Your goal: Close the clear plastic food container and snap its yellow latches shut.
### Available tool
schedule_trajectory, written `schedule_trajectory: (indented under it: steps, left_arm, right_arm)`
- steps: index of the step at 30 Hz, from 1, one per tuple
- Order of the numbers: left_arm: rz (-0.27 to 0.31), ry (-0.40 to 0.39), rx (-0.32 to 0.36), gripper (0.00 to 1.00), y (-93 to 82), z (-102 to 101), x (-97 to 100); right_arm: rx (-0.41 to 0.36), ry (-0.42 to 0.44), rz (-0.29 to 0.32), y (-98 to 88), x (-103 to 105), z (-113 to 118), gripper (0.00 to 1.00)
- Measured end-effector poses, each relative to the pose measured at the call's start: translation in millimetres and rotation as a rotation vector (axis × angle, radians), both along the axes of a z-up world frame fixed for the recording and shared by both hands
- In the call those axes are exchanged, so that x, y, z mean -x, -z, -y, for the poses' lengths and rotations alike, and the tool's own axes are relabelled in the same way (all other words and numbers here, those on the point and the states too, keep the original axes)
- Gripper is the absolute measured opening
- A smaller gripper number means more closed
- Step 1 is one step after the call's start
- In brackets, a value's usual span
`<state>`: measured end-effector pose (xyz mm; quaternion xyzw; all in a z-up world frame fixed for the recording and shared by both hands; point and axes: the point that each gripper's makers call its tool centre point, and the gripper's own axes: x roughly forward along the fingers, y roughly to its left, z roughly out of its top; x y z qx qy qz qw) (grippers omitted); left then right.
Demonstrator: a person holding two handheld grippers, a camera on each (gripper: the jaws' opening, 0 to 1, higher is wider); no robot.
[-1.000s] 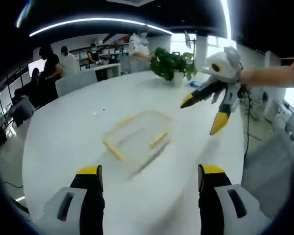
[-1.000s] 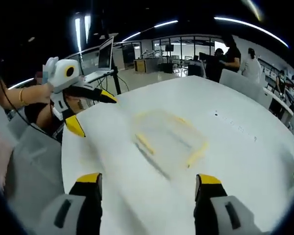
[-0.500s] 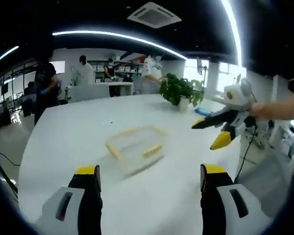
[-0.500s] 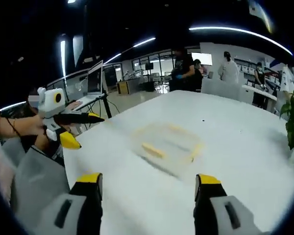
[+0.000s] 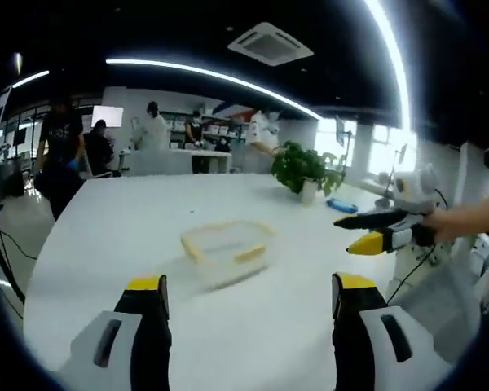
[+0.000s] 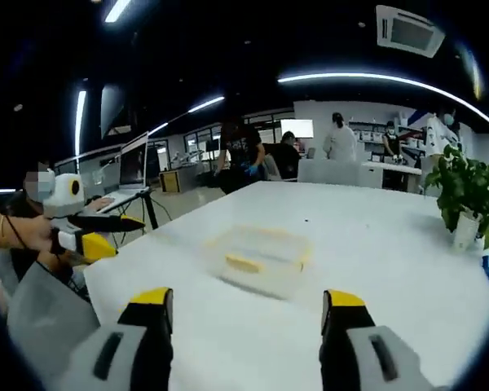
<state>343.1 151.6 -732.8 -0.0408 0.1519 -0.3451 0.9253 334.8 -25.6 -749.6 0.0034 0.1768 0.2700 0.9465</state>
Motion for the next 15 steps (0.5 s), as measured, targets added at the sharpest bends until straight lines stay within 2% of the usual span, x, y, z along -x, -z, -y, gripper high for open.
schedule_trajectory:
  steps: [5,11,15]
  left_arm:
    - [-0.026,0.017,-0.009,0.80,8.8,4.3,4.3]
    - [-0.037,0.021,-0.008,0.80,10.9,2.9,6.3]
    - [-0.059,0.022,0.010,0.77,11.2,1.5,8.0]
  right_arm:
    - [-0.003,-0.008,-0.015,4.9,13.6,-4.8,0.74]
    - [-0.066,0.055,-0.052,14.1,22.5,7.3,0.74]
    - [-0.038,0.070,-0.071,24.3,27.3,13.3,0.72]
